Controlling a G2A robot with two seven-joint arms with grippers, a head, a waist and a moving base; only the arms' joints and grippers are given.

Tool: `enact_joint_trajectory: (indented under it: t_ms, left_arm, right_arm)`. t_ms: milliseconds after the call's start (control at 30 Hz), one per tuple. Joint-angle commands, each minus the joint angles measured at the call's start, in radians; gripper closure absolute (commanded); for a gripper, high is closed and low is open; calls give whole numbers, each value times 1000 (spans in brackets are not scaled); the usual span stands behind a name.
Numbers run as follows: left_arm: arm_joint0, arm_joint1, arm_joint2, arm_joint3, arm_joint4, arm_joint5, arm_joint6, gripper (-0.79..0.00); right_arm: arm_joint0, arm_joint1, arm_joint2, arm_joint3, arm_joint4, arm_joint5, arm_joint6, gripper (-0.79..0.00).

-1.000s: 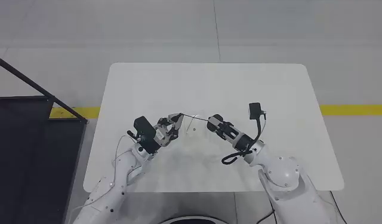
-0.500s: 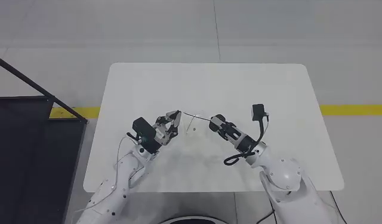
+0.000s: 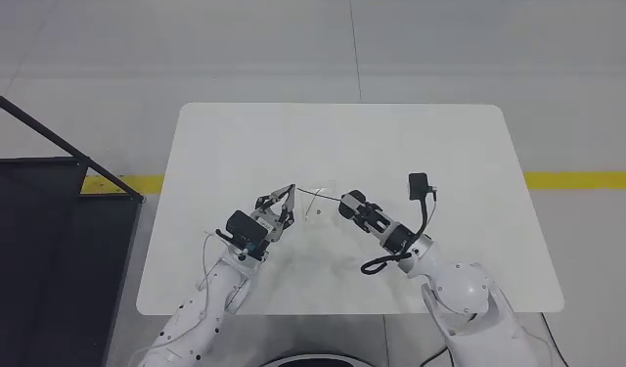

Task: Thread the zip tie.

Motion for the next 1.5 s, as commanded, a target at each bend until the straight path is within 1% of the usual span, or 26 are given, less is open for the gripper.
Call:
enact_joint_trajectory:
  t_ms: [0,300,833,1467]
  left_arm:
    - [-2,-2,1,4,3,2,1,0]
    - [-4,-3,3,7,2,1,1,0]
    - [-4,-3,3,7,2,1,1,0]
    - [-4,-3,3,7,2,1,1,0]
  right_arm:
    - [6,-1,-5,3,0,5,-1,0]
    - [19,-3,-14,13,8,2,5,0]
    - [7,-2,0,12,23,-19,14,0]
    - [29,-4,-6,24,27,5,19,0]
